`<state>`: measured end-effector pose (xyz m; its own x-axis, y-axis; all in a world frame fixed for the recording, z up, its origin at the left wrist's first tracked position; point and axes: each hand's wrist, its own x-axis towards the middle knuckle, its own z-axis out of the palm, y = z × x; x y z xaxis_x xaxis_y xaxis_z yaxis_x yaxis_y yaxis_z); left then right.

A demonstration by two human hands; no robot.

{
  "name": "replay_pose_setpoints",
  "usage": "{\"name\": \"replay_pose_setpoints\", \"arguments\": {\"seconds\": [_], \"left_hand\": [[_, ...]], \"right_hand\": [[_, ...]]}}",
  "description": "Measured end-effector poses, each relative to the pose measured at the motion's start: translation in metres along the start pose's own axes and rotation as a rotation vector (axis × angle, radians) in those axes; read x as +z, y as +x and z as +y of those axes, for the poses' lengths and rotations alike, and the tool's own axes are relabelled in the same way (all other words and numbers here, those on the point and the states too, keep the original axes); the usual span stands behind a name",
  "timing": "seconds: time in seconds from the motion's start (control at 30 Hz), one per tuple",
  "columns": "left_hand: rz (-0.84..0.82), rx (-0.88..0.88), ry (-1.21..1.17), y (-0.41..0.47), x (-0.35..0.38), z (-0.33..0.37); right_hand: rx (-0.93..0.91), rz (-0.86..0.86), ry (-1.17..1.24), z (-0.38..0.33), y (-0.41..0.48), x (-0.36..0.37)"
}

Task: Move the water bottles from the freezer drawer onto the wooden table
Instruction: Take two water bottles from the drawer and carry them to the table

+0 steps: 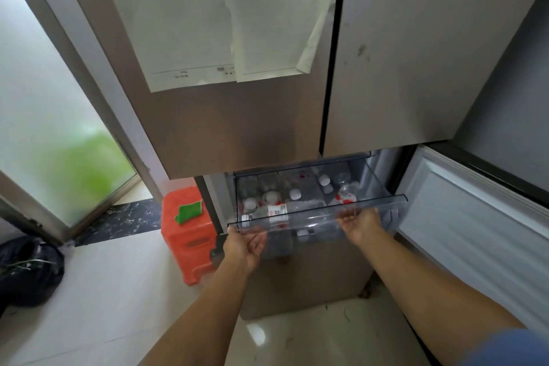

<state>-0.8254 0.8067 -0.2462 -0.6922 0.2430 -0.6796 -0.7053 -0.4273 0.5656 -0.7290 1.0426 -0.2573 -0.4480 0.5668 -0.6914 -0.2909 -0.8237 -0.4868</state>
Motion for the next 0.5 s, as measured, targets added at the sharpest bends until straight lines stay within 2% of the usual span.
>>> {"name": "replay_pose_setpoints", "arguments": {"seconds": [0.33,0.5], "left_hand": [[-0.007,-0.043,-0.008,-0.033,-0.027,-0.018],[-0.025,-0.078,-0.022,-0.045,-0.038,-0.022]], "right_hand": [[0.025,-0.011,-0.036,0.003,-0.031,-0.038],[0.055,-0.086,-0.274,-0.005,-0.047,-0.060]]}}
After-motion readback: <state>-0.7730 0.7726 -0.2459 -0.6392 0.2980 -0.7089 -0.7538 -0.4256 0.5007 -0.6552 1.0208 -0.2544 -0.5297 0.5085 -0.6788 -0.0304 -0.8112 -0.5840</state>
